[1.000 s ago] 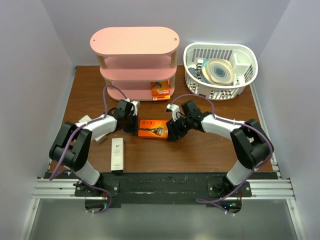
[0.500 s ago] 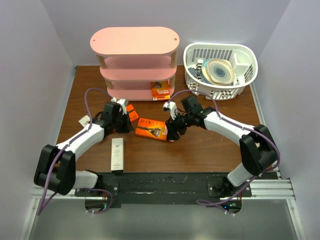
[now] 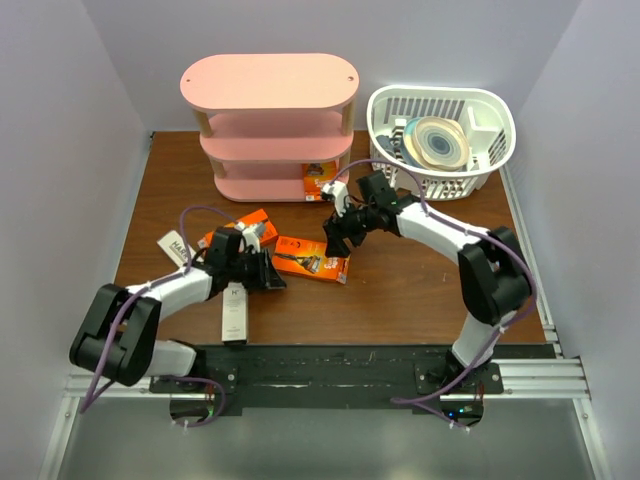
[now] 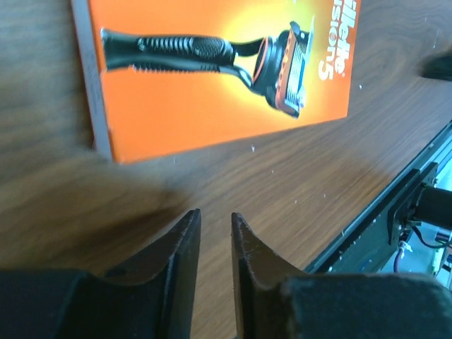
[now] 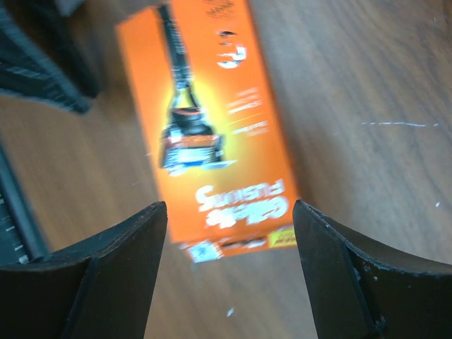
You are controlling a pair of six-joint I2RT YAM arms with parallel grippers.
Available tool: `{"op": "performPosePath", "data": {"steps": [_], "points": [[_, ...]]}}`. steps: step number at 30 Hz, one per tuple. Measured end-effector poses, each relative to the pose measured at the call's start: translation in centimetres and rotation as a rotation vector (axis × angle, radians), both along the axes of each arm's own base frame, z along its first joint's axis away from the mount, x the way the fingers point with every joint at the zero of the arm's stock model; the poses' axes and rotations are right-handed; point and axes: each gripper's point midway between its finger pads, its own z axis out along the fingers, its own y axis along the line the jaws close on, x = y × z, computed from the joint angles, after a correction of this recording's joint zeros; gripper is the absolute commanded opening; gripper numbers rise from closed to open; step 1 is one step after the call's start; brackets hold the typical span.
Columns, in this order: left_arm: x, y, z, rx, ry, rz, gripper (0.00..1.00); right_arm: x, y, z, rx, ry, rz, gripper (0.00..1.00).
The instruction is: Place and organize the shaving razors onto the shelf
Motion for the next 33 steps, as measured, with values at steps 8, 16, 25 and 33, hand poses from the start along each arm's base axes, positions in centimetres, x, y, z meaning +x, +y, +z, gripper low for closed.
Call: {"op": "performPosePath", "data": {"steps": [8,16,25,33], "points": [[2.1,-1.2,-1.0,-0.049,-0.008,0.042,0.42,2.5,0.6,-5.0,-0.069,0.042,-0.017,0.77],[5.8,-0.7,-0.1,-0.009,-0.072,0.119,0.45,0.7,0.8,-5.9,-0.046,0.112,0.003,0.75],[8.1,-0.2,1.2,-0.018,-0.149,0.159,0.51,-5.0,-0.2,-5.4,-0.038,0.219,-0.047,0.8],[7.1,0.4,1.8,-0.028,-0.162,0.17,0.68,-7.7,-0.3,-3.3,-0.003,0.196,-0.081,0.86]]}}
